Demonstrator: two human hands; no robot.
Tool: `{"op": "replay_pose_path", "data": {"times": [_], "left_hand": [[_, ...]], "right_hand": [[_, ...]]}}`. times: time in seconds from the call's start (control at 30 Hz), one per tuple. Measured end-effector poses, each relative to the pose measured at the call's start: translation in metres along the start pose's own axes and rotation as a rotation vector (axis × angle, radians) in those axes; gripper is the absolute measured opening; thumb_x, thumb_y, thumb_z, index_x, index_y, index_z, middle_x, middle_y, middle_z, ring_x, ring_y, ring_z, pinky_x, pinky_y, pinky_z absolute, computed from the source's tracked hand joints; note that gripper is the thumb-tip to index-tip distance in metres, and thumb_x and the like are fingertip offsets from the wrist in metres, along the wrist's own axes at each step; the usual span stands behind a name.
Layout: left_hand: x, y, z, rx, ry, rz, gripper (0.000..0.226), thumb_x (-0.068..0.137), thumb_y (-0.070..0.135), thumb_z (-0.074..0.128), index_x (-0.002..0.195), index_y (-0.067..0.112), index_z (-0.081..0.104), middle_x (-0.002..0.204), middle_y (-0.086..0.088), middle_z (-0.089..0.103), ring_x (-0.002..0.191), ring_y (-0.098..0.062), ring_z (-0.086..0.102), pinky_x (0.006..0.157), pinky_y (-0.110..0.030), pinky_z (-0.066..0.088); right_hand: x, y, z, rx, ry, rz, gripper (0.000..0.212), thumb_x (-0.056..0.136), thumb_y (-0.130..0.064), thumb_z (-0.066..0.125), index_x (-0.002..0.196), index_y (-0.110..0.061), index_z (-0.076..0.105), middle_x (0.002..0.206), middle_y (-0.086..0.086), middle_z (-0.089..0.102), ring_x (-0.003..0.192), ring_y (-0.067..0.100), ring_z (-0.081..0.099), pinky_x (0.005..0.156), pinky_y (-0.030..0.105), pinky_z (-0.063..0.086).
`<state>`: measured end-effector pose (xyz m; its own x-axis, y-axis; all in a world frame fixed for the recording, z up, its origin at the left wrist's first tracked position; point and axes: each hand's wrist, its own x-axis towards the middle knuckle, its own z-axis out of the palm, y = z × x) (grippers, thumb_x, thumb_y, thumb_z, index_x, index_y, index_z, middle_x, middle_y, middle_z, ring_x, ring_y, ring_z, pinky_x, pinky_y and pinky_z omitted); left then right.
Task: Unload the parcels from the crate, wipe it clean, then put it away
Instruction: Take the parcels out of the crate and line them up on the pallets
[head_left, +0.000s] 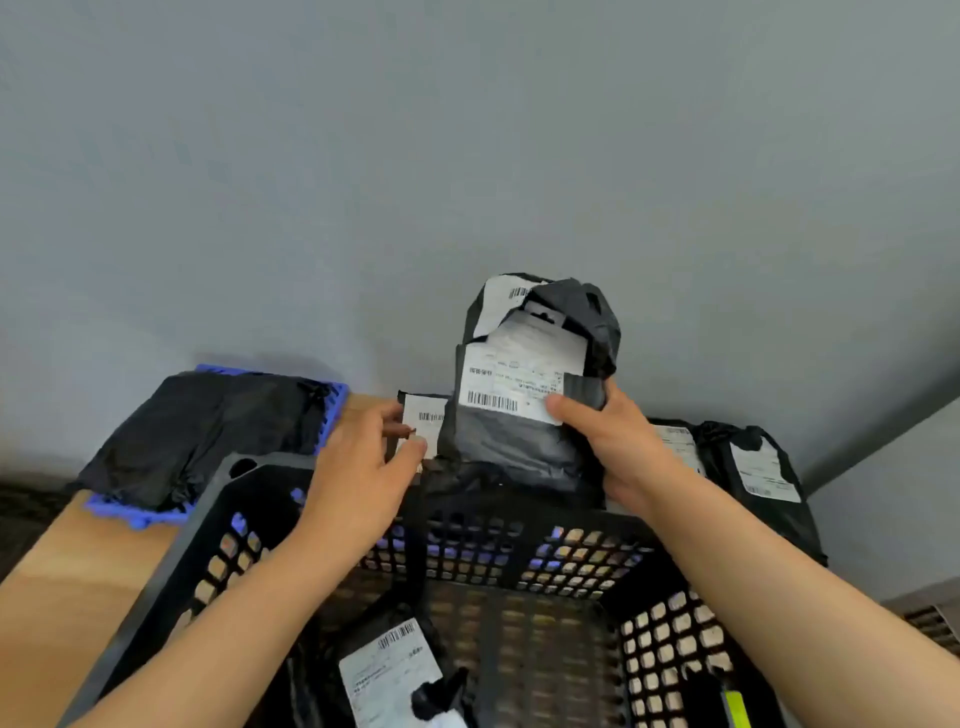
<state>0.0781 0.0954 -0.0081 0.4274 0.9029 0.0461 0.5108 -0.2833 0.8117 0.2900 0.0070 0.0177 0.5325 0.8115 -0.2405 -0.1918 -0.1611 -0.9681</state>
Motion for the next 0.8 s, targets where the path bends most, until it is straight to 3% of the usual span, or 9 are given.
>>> {"op": "replay_pose_path", "data": {"times": [0.1,0.13,0.2,0.33,0.4,0.5,0.63,0.8], "left_hand": [[0.024,-0.019,0.002,0.572,-0.094,0.107,0.04,0.096,0.045,0.035,0.121,0.024,0.057,0.126,0.005,0.057,0.134,-0.017,0.031,0.112,-0.041,0.014],[0.029,-0.023,0.003,0.683,-0.129,0.116,0.049,0.095,0.05,0.025,0.121,0.026,0.058,0.128,0.006,0.056,0.14,-0.018,0.023,0.115,-0.044,0.005],[0.033,-0.032,0.005,0.805,-0.13,0.15,0.068,0.09,0.055,0.006,0.117,0.026,0.062,0.123,0.006,0.06,0.142,-0.02,0.023,0.116,-0.05,0.004],[0.038,-0.044,0.01,0.828,-0.062,0.245,0.064,0.091,0.052,0.014,0.102,0.022,0.07,0.107,0.003,0.069,0.128,-0.023,0.045,0.111,-0.054,0.022],[0.039,-0.047,0.012,0.831,-0.038,0.273,0.06,0.092,0.05,0.019,0.097,0.021,0.071,0.102,0.002,0.07,0.123,-0.025,0.05,0.11,-0.053,0.024],[0.039,-0.052,0.014,0.835,-0.015,0.299,0.06,0.093,0.051,0.02,0.096,0.019,0.072,0.095,0.002,0.07,0.121,-0.025,0.051,0.11,-0.05,0.021],[0.041,-0.058,0.016,0.835,-0.005,0.311,0.063,0.093,0.052,0.02,0.097,0.018,0.072,0.096,0.0,0.071,0.123,-0.026,0.051,0.11,-0.05,0.022],[0.042,-0.06,0.017,0.83,0.013,0.324,0.061,0.094,0.051,0.021,0.098,0.017,0.072,0.095,-0.002,0.071,0.122,-0.026,0.053,0.108,-0.051,0.022]], "right_hand": [[0.046,-0.004,-0.005,0.009,0.001,0.087,0.02,0.085,-0.012,0.068,0.1,-0.023,0.059,0.092,-0.001,0.072,0.079,0.015,0.07,0.063,0.026,0.055],[0.062,-0.002,-0.006,-0.014,0.004,0.131,0.021,0.084,-0.012,0.068,0.101,-0.021,0.06,0.093,0.0,0.072,0.078,0.016,0.07,0.061,0.027,0.055],[0.091,0.01,-0.007,-0.091,0.028,0.219,0.027,0.084,-0.011,0.069,0.109,-0.015,0.06,0.098,0.005,0.07,0.079,0.019,0.068,0.062,0.03,0.054],[0.134,0.042,-0.008,-0.306,0.056,0.41,0.034,0.082,-0.007,0.07,0.115,-0.007,0.058,0.09,0.01,0.066,0.074,0.023,0.062,0.066,0.034,0.05],[0.145,0.056,-0.008,-0.379,0.031,0.489,0.034,0.082,-0.008,0.071,0.112,-0.007,0.057,0.086,0.01,0.064,0.073,0.024,0.061,0.061,0.033,0.049],[0.155,0.082,-0.006,-0.449,-0.014,0.571,0.037,0.081,-0.01,0.072,0.114,-0.005,0.057,0.095,0.013,0.065,0.082,0.028,0.062,0.074,0.04,0.051],[0.164,0.115,-0.008,-0.622,-0.059,0.537,0.057,0.077,-0.011,0.076,0.128,-0.004,0.05,0.121,0.013,0.061,0.103,0.03,0.06,0.087,0.04,0.05],[0.169,0.127,-0.01,-0.946,-0.062,0.452,0.062,0.075,-0.021,0.077,0.126,-0.002,0.049,0.123,0.015,0.057,0.108,0.031,0.056,0.096,0.043,0.047]]}}
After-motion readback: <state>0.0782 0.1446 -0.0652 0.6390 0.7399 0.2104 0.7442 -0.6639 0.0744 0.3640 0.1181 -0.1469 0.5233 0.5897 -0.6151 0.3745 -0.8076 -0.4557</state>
